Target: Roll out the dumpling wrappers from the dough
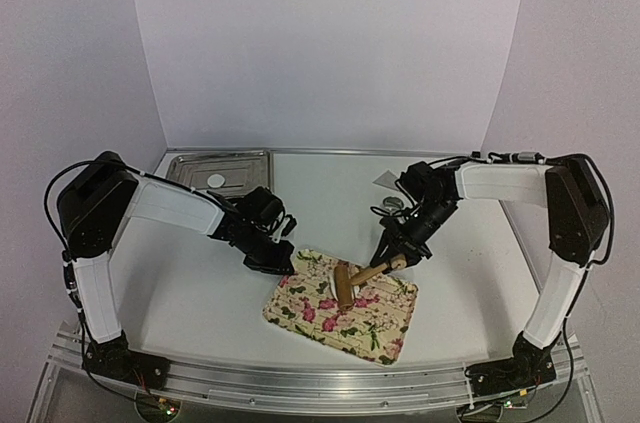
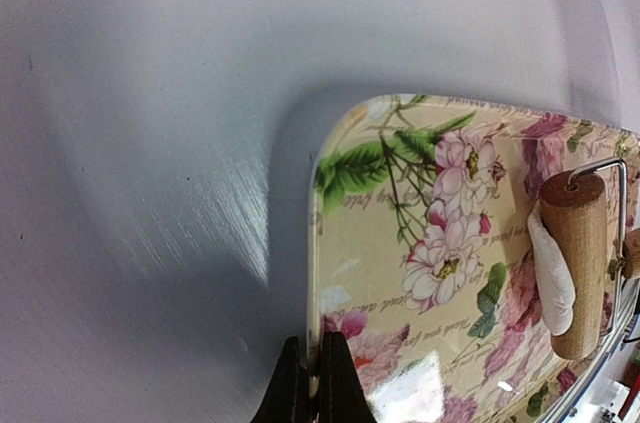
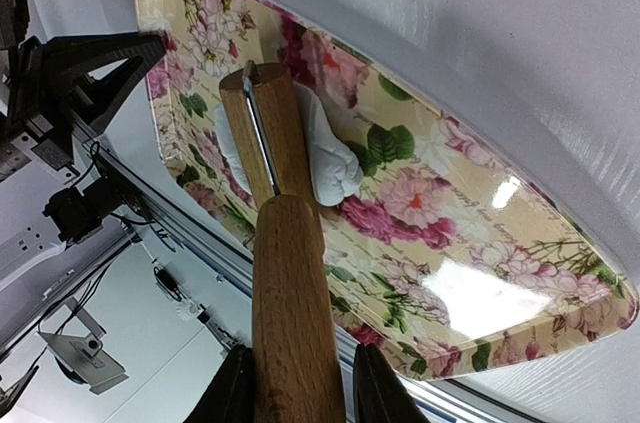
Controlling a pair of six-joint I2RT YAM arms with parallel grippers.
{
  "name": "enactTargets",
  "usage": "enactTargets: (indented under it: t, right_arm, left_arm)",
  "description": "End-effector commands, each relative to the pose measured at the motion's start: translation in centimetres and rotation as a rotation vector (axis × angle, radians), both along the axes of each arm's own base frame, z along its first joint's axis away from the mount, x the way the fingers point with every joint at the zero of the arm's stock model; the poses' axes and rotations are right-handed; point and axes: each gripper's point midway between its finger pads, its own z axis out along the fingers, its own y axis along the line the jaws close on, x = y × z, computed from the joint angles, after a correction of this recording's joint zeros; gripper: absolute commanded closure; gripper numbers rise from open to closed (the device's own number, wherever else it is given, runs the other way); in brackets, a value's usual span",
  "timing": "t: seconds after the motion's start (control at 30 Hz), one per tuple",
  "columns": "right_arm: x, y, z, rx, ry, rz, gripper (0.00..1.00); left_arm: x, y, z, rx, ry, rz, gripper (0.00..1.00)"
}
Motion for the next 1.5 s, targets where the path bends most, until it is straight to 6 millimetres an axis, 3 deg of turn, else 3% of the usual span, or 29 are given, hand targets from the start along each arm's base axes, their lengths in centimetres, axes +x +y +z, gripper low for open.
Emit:
enactTargets:
  t: [0.0, 0.8, 1.47]
  right_arm:
    - [-4.4, -14.1, -6.8, -0.712, 0.13, -0.008, 1.0]
    - [-6.7, -17.8, -6.4, -0.728, 0.184, -0.081, 1.0]
    - [-8.6, -19.6, -6.0, -0.753, 0.212, -0.119, 1.0]
  left_arm:
    - [-0.1, 5.8, -2.6, 0.217, 0.015, 0.094, 1.0]
    - [0.5, 6.5, -2.5, 0.232, 0.011, 0.113, 1.0]
    - [0.7, 7.1, -2.6, 0.236, 0.01, 0.123, 1.0]
